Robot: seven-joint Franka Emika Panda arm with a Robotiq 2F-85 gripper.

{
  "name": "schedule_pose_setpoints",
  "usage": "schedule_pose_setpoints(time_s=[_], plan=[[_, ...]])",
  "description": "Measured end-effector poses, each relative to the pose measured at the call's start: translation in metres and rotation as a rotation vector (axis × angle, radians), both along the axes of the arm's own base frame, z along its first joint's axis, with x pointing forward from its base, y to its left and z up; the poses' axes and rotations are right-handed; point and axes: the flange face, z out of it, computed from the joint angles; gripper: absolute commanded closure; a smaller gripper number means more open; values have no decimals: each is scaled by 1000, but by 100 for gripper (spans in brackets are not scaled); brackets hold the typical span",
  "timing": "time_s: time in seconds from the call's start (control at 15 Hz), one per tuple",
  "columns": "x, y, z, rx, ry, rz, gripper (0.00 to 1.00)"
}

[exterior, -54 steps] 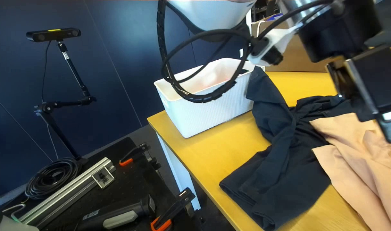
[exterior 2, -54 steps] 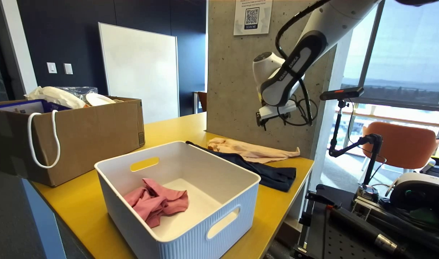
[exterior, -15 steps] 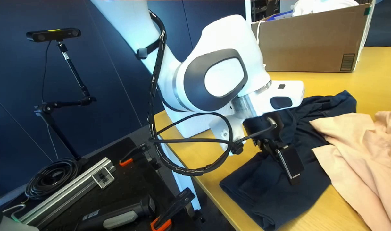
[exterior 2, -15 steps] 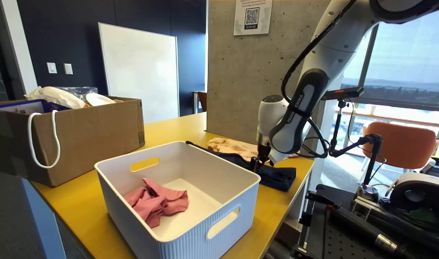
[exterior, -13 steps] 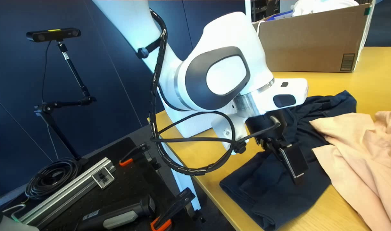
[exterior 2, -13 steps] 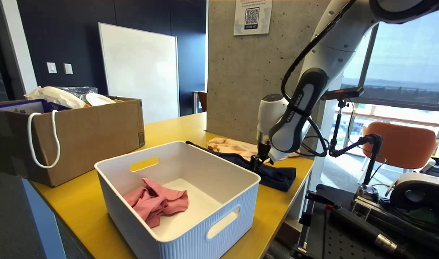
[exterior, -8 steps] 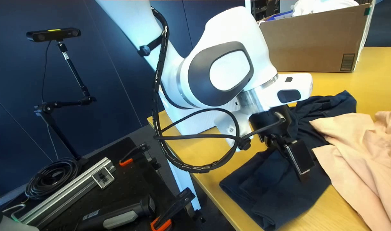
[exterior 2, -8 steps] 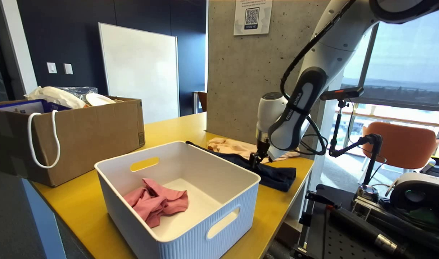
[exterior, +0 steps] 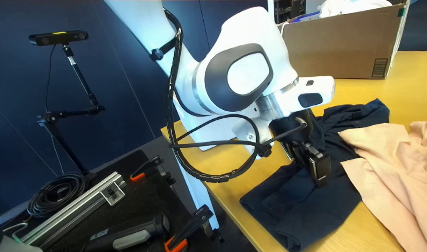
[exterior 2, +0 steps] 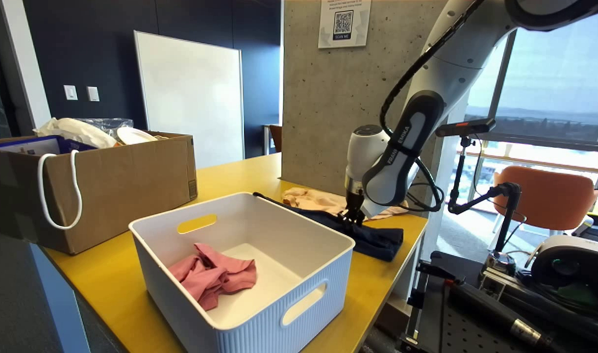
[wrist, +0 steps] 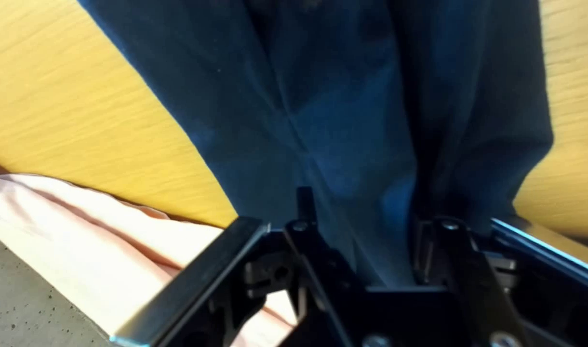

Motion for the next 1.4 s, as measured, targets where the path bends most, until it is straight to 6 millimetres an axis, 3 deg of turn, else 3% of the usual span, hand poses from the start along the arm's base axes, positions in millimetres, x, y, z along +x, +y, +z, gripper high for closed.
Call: schedule_pose_setpoints(time_s=[0.13, 0.6, 0.8, 1.07, 1.4], plan=[[0, 1, 0, 0, 0, 2, 99], [0, 3, 1, 2, -2, 1, 99], [-2, 11, 12, 4, -12, 5, 99], [-5, 42, 47, 13, -42, 30, 99], [2, 99, 81, 38, -37, 89, 99]])
